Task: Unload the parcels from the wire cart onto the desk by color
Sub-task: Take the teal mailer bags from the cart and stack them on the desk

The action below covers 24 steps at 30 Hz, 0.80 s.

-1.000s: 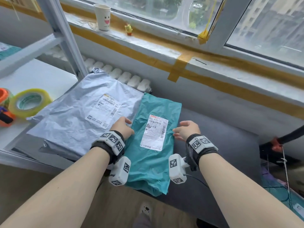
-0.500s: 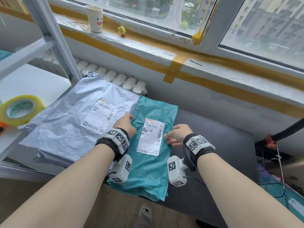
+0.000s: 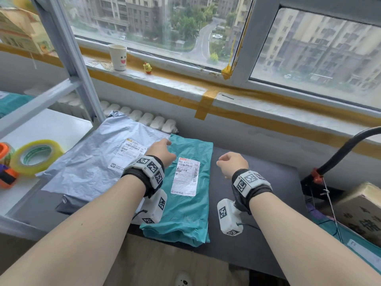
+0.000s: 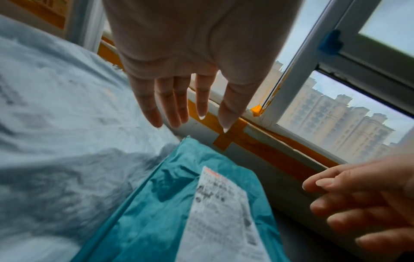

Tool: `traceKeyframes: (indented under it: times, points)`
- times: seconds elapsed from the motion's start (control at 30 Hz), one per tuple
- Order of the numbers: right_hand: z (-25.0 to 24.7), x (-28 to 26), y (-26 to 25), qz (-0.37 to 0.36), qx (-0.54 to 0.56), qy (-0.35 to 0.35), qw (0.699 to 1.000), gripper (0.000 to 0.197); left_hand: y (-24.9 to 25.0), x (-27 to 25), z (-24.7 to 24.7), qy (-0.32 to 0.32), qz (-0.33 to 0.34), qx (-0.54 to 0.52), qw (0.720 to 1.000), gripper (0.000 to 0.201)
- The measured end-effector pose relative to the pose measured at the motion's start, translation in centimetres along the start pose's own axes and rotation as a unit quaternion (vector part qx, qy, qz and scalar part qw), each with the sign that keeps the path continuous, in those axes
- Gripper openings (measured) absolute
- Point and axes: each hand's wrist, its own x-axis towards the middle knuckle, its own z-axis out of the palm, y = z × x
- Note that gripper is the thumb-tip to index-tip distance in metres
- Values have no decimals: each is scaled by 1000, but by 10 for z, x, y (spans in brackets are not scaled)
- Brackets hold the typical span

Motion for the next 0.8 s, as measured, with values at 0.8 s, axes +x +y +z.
traceKeyframes:
  times: [0.8]
  points:
    - [-150, -210, 244, 120, -108, 170, 972, 30, 179, -192, 187, -177, 343, 212, 898, 48]
